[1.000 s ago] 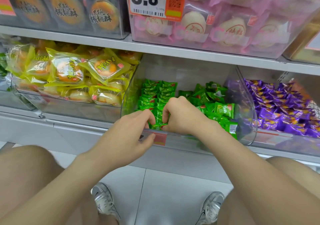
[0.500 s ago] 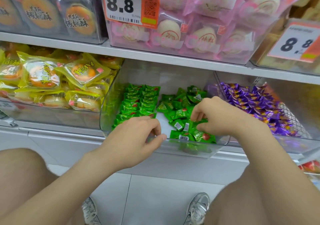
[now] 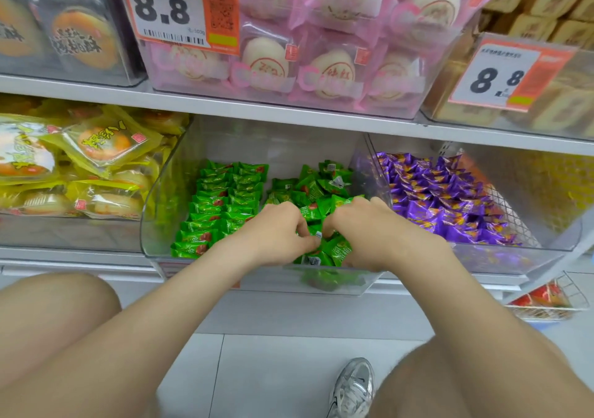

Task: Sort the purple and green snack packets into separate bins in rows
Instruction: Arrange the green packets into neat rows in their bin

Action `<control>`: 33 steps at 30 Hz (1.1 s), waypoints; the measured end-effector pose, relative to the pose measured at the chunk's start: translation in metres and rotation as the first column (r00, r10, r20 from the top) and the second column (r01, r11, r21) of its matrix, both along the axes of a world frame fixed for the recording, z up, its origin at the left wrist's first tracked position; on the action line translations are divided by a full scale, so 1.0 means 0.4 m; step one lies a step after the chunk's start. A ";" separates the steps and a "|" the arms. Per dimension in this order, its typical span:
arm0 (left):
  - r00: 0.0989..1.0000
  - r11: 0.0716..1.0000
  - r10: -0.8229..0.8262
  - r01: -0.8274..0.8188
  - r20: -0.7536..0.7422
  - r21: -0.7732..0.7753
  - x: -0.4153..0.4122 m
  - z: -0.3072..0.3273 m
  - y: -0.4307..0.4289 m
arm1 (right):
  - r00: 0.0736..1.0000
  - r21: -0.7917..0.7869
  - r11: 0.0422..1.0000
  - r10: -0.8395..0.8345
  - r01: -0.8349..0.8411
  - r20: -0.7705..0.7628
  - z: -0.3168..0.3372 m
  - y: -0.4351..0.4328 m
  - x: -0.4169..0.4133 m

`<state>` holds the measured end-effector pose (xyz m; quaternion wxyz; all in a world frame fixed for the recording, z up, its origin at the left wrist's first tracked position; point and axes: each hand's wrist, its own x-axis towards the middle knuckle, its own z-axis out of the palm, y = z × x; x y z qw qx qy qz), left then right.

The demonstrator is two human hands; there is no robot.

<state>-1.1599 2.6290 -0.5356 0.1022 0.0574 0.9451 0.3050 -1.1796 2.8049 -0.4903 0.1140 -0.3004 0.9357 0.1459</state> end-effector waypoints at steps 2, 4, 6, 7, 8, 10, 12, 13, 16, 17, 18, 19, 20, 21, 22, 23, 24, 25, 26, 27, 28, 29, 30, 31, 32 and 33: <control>0.999 0.999 0.017 -0.018 0.041 0.029 -0.011 -0.006 0.011 | 1.000 -0.074 0.997 -0.014 0.012 -0.023 0.004 0.007 0.003; 0.995 0.996 0.031 -0.039 0.099 0.081 -0.017 -0.009 0.017 | 0.999 -0.202 0.978 -0.050 0.045 -0.017 0.006 0.024 0.007; 0.985 0.987 0.050 -0.074 0.165 0.144 -0.018 -0.008 0.018 | 0.997 -0.377 0.924 -0.081 0.069 -0.016 0.007 0.044 0.013; 0.978 0.977 0.066 -0.104 0.198 0.185 -0.018 -0.007 0.017 | 0.995 -0.471 0.880 -0.092 0.067 -0.029 0.007 0.054 0.017; 0.970 0.964 0.084 -0.136 0.227 0.228 -0.015 -0.003 0.014 | 0.993 -0.563 0.823 -0.110 0.068 -0.042 0.005 0.062 0.020; 0.961 0.934 0.107 -0.185 0.253 0.306 -0.005 0.010 0.004 | 0.987 -0.721 0.688 -0.156 0.085 -0.032 0.002 0.072 0.025; 0.961 0.898 0.129 -0.219 0.245 0.383 0.009 0.024 -0.011 | 0.982 -0.809 0.572 -0.185 0.136 0.034 -0.003 0.074 0.025; 0.961 0.877 0.149 -0.237 0.231 0.418 0.016 0.031 -0.022 | 0.980 -0.833 0.528 -0.182 0.165 0.079 -0.003 0.072 0.024; 0.962 0.811 0.195 -0.269 0.193 0.519 0.049 0.055 -0.049 | 0.960 -0.888 0.365 -0.123 0.281 0.253 -0.003 0.055 0.030; 0.960 0.766 0.190 -0.277 0.208 0.580 0.063 0.063 -0.055 | 0.951 -0.892 0.329 -0.105 0.310 0.292 -0.004 0.046 0.036; 0.958 0.704 0.166 -0.282 0.235 0.652 0.077 0.072 -0.059 | 0.946 -0.892 0.316 -0.106 0.324 0.306 -0.006 0.036 0.040; 0.957 0.640 0.137 -0.283 0.257 0.714 0.090 0.078 -0.064 | 0.943 -0.892 0.304 -0.109 0.333 0.315 -0.007 0.023 0.047; 0.958 0.593 0.121 -0.279 0.259 0.755 0.101 0.083 -0.071 | 0.937 -0.898 0.270 -0.111 0.348 0.330 -0.008 0.009 0.053; 0.962 0.567 0.120 -0.269 0.245 0.778 0.110 0.085 -0.080 | 0.930 -0.903 0.222 -0.104 0.368 0.353 -0.007 -0.004 0.060; 0.967 0.569 0.132 -0.253 0.216 0.783 0.120 0.087 -0.094 | 0.924 -0.905 0.186 -0.090 0.382 0.372 -0.005 -0.019 0.067; 0.976 0.614 0.150 -0.215 0.156 0.759 0.125 0.085 -0.104 | 0.919 -0.904 0.168 -0.078 0.394 0.386 -0.004 -0.026 0.073; 0.983 0.687 0.166 -0.171 0.077 0.706 0.134 0.088 -0.115 | 0.913 -0.898 0.168 -0.052 0.406 0.404 -0.002 -0.033 0.077; 0.985 0.751 0.173 -0.134 0.003 0.647 0.145 0.092 -0.126 | 0.899 -0.885 0.170 -0.017 0.433 0.437 0.000 -0.039 0.080; 0.982 0.789 0.179 -0.111 -0.053 0.605 0.156 0.095 -0.136 | 0.877 -0.866 0.168 0.019 0.471 0.481 0.003 -0.044 0.081; 0.977 0.805 0.189 -0.099 -0.095 0.585 0.167 0.098 -0.145 | 0.851 -0.845 0.168 0.055 0.508 0.523 0.007 -0.049 0.082; 0.969 0.813 0.209 -0.100 -0.128 0.574 0.177 0.101 -0.153 | 0.828 -0.827 0.171 0.088 0.535 0.554 0.009 -0.055 0.082; 0.956 0.819 0.246 -0.117 -0.161 0.562 0.186 0.101 -0.162 | 0.813 -0.816 0.175 0.113 0.550 0.572 0.010 -0.061 0.083; 0.935 0.823 0.299 -0.152 -0.190 0.547 0.194 0.100 -0.174 | 0.807 -0.813 0.176 0.125 0.555 0.578 0.009 -0.070 0.083; 0.910 0.820 0.357 -0.197 -0.211 0.538 0.199 0.096 -0.189 | 0.814 -0.819 0.172 0.116 0.547 0.569 0.004 -0.079 0.082; 0.884 0.809 0.409 -0.235 -0.229 0.539 0.203 0.091 -0.205 | 0.846 -0.841 0.184 0.068 0.510 0.528 -0.004 -0.087 0.078; 0.858 0.797 0.452 -0.267 -0.242 0.543 0.206 0.085 -0.222 | 0.893 -0.868 0.230 -0.009 0.439 0.450 -0.015 -0.093 0.069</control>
